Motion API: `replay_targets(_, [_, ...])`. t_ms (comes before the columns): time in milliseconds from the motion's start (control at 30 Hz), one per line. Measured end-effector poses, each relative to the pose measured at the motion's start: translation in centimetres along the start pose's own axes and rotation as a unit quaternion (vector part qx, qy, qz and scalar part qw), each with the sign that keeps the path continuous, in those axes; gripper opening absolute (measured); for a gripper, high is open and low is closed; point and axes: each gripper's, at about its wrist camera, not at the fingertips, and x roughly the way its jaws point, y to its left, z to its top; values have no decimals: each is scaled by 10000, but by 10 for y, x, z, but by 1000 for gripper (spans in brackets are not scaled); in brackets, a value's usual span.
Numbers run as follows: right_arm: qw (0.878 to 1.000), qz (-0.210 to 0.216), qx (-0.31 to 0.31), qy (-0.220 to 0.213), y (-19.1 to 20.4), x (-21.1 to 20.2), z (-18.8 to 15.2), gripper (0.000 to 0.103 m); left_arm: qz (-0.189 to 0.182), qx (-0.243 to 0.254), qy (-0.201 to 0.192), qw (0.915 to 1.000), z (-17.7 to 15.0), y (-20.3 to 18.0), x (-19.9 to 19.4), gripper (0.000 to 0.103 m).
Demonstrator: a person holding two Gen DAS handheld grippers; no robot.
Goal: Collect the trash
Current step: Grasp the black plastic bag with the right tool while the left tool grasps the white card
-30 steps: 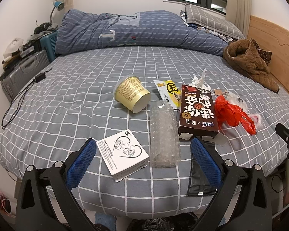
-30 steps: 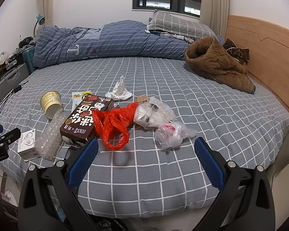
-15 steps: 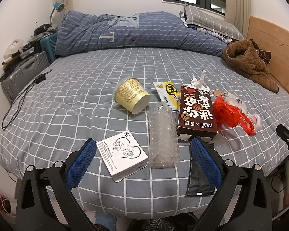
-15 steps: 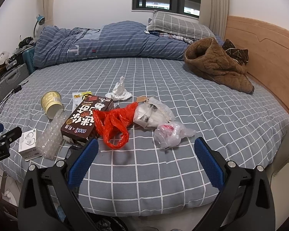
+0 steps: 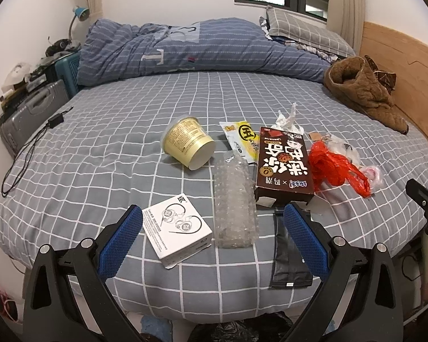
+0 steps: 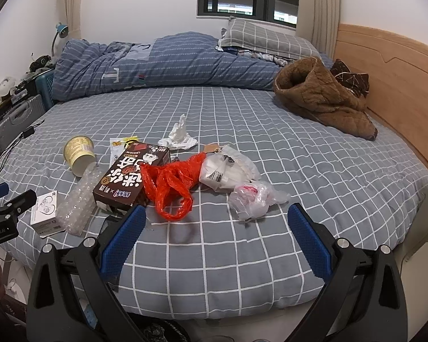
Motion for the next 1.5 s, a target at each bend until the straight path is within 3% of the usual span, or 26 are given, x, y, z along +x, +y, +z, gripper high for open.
replay_targets(333, [10000,35,16,9,2,0,0,96,96,11,48,9999,-2,4,2,97])
replay_targets(533, [9997,219,-80,90,28,6,1,96,305,-149,134,9993,-6,27,11,97])
replay_targets(700, [9979,430,-331,352,70,21,-11,96,527,-308,346,9975,-12,50,32,97])
replay_targets(933, [9933,615,-657,722,121,43,-31,96,558,-398,668,9954,-17,62,64,97])
replay_targets(1200, [9904,631,-663,1035,141,64,-45,94,584,-346,914,9935,-20,57,89,97])
replay_targets(1500, [9857,612,-504,1487,149,94,-61,82,479,-467,986,9929,-18,50,101,97])
